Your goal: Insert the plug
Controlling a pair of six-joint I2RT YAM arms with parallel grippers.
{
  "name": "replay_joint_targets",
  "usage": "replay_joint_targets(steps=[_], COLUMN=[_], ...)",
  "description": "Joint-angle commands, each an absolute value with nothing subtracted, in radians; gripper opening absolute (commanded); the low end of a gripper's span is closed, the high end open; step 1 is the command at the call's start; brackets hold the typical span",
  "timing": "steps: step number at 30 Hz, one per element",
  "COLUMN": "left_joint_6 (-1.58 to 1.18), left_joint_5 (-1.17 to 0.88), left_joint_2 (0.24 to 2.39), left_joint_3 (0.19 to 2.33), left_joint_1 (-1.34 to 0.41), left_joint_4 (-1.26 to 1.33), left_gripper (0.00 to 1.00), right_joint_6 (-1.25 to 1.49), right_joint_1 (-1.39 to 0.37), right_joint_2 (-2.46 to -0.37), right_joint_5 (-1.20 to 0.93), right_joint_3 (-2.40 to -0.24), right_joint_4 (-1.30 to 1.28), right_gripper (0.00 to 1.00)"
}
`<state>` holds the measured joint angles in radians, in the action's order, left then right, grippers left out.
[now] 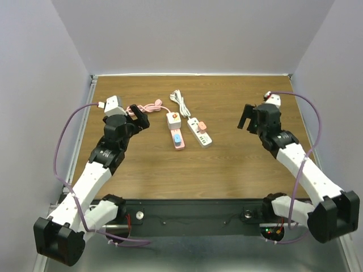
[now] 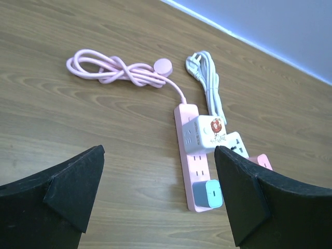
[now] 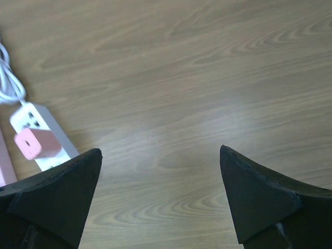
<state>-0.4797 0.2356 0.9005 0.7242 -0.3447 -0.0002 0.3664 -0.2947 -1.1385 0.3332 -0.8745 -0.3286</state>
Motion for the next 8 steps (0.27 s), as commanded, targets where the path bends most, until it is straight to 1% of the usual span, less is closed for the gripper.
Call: replay_joint_targets(steps=[1,5,8], left_joint_6=[-0.480,-0.472,-0.476], left_joint_5=[0.324,0.344,0.359], left_joint_2=[0.859,0.854,0.845], left_joint_3=[0.784,0.801,0.808], left_joint_1=[-0.339,-0.337,-0.339], left_joint_4=[-0.060,-0.077,-0.077], left_gripper=[0.99,0.99,0.99], right_joint_6=[0.425,0.459,0.453], right_joint_1=[-0.298,-0.299,-0.298], right_joint_2=[-1.022,-0.948,-0.902], right_joint_5=[0.478,0.589,0.617], right_joint_3=[-0.861,-0.825,-0.816], right_joint_4=[-0.273,-0.272,-0.268], right_gripper=[1.00,1.00,1.00])
